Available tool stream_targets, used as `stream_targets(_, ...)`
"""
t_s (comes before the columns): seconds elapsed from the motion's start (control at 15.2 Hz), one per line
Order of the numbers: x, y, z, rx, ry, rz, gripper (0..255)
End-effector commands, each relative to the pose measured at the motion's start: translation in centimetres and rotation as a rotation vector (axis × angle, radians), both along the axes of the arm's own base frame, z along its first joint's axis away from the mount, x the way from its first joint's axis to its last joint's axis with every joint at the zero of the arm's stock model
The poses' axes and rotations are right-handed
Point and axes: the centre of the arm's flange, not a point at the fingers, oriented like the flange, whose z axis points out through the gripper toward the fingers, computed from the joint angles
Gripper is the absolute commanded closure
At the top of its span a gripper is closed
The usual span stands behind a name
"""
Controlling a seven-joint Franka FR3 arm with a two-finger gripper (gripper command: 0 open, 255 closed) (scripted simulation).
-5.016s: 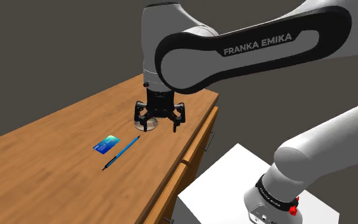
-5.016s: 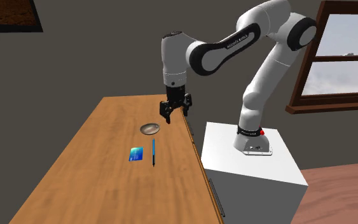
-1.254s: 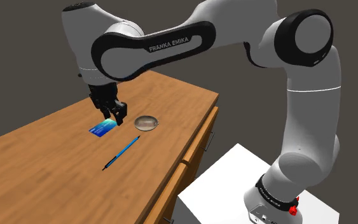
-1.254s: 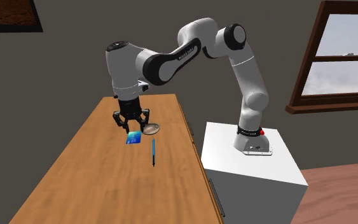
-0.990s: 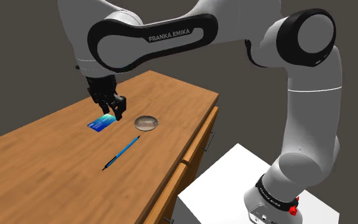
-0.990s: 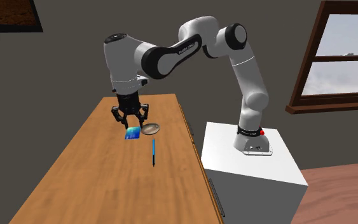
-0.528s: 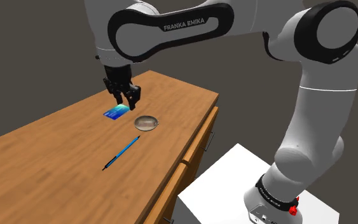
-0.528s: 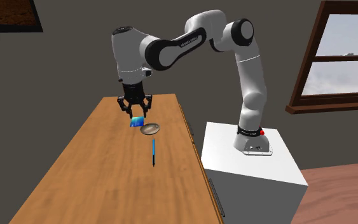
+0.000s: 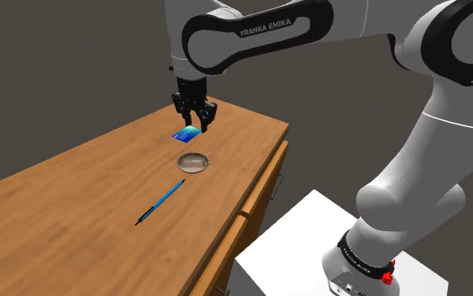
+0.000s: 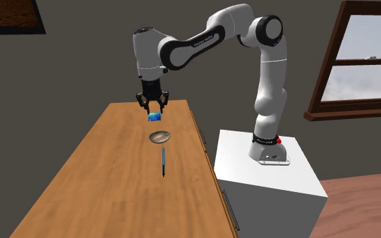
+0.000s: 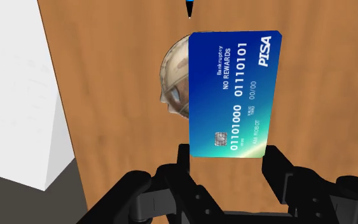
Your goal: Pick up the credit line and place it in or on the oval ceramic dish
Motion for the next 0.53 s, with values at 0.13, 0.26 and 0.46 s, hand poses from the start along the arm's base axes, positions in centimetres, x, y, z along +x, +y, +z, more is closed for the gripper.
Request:
stream_targets(0.13, -0.1, -1.4, -1.0, 0.000, 0.000, 0.001, 255)
stream_targets(0.26, -0.1, -1.4, -2.0, 0.000, 0.000, 0.001, 255)
stream_targets(0.46, -0.1, -1.4, -3.6, 0.000, 0.000, 0.001, 255)
